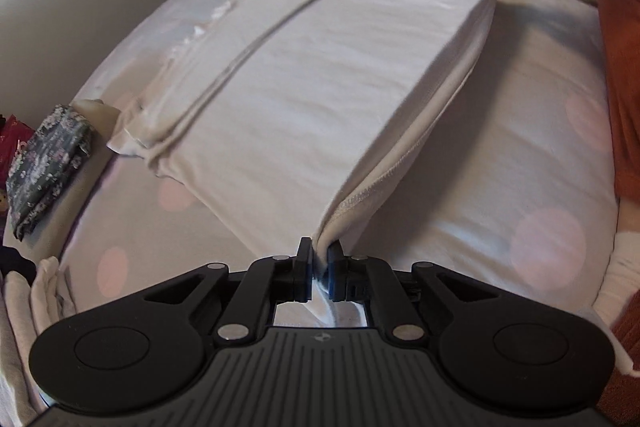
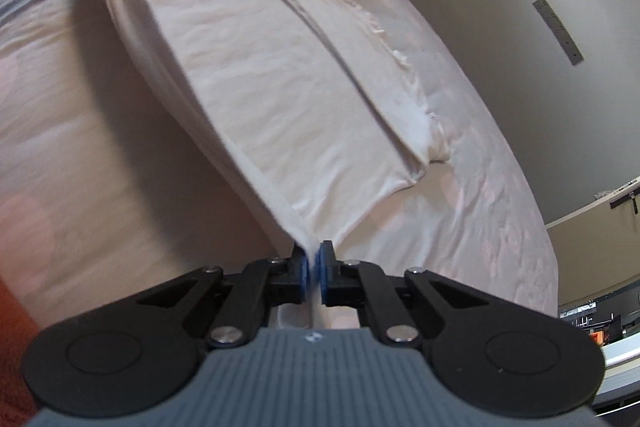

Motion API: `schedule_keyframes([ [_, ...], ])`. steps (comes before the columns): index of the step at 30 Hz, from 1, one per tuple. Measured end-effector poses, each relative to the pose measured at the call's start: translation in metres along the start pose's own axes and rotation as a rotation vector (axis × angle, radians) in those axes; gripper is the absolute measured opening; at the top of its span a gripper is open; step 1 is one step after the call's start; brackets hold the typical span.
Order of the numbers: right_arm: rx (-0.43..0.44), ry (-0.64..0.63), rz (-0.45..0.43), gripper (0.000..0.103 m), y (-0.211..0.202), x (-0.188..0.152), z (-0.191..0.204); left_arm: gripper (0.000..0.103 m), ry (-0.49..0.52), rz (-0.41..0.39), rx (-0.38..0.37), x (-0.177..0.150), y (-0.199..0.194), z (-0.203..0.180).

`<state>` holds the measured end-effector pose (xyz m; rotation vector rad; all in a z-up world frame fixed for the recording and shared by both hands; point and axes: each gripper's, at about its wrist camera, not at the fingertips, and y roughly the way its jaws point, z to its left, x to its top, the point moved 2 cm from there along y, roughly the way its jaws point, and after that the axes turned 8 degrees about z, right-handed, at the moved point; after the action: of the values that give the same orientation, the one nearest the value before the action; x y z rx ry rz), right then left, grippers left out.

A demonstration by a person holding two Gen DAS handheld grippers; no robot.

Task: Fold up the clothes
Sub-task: 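Grasp the shirt hem with both grippers and lift it toward the collar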

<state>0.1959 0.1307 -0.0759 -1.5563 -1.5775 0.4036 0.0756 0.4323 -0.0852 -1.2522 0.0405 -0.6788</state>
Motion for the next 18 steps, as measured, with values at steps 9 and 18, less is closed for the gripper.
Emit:
schedule_keyframes([
  [9,-0.112,0.111,-0.049,0.007,0.011,0.068,-0.067,0.005,-0.078,-0.061,0.073,0.046,-0.006,0.07],
  [18,-0.148,0.163,-0.047,0.007,0.062,0.125,-0.128,0.005,-0.137,-0.074,0.092,0.094,0.025,0.145],
])
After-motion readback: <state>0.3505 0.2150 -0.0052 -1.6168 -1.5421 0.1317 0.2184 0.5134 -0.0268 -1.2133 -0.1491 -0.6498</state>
